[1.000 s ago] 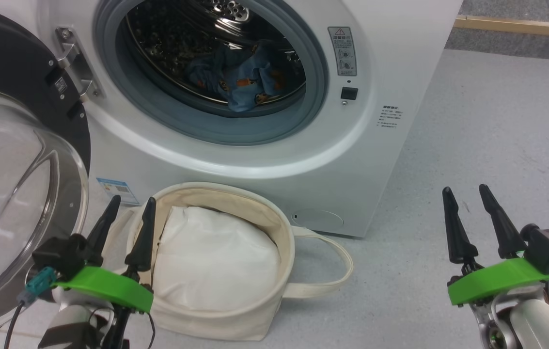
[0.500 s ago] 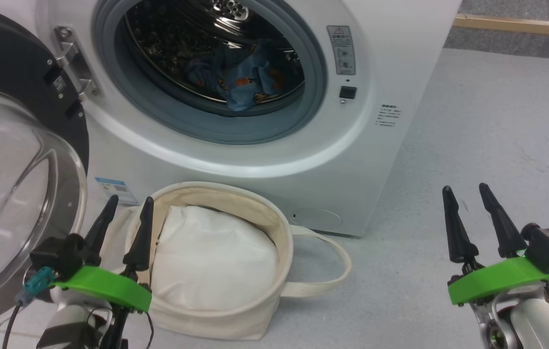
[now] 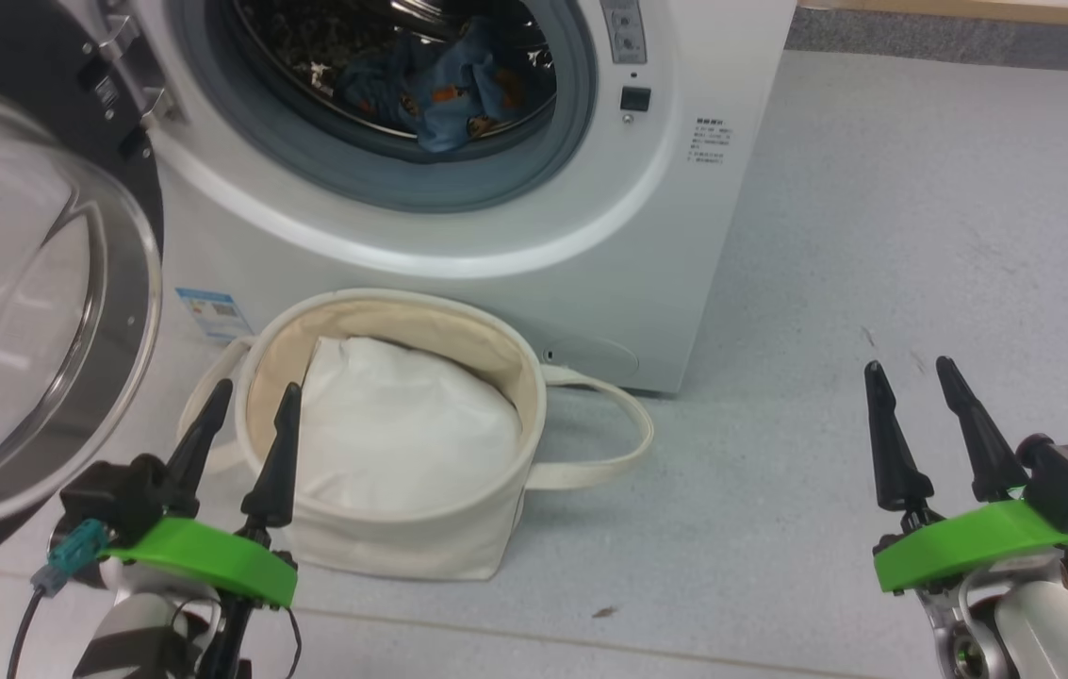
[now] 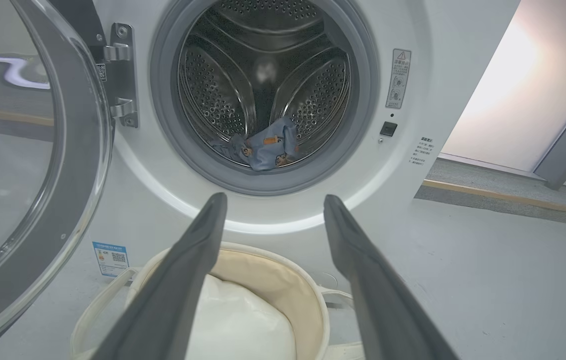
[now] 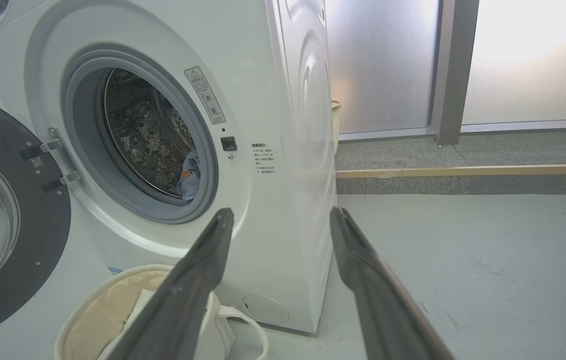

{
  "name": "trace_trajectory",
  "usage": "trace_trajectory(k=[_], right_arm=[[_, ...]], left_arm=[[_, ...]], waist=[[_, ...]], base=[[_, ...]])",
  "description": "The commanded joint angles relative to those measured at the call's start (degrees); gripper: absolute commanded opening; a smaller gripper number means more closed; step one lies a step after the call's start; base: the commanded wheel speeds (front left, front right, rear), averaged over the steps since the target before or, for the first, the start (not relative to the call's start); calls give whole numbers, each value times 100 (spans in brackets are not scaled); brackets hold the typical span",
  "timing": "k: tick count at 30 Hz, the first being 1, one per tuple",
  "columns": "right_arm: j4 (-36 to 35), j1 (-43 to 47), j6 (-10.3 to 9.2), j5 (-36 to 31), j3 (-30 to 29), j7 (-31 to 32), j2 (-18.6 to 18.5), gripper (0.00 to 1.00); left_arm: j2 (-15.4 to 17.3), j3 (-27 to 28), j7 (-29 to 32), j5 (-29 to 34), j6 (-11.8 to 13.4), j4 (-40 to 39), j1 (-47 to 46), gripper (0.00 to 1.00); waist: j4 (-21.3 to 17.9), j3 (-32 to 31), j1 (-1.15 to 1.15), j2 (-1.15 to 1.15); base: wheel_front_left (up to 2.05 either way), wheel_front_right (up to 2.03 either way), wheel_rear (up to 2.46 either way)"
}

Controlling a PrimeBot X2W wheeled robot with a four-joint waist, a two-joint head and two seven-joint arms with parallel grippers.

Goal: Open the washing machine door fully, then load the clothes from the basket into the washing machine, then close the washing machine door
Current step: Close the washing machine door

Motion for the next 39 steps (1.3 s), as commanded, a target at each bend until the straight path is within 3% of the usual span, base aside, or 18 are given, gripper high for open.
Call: trace_trajectory(k=[1,25,39], right_arm=[[-180,-48,1,12,83,-70,-57,100],[-168,17,1,16,135,-70,-22,100],[-161,15,1,44,233,-70,-38,100]], left_arm=[[128,229,-68,7,-33,-207,-203,100],[-2,267,-68,38,-4,-219,23,100],[-149,579,-68,384,229,-102,20,100]], waist=[[11,-1,0,0],[151,-140,0,0],[613,-125,0,0]], base=[[-133,133,0],[-24,24,0],[0,0,0]])
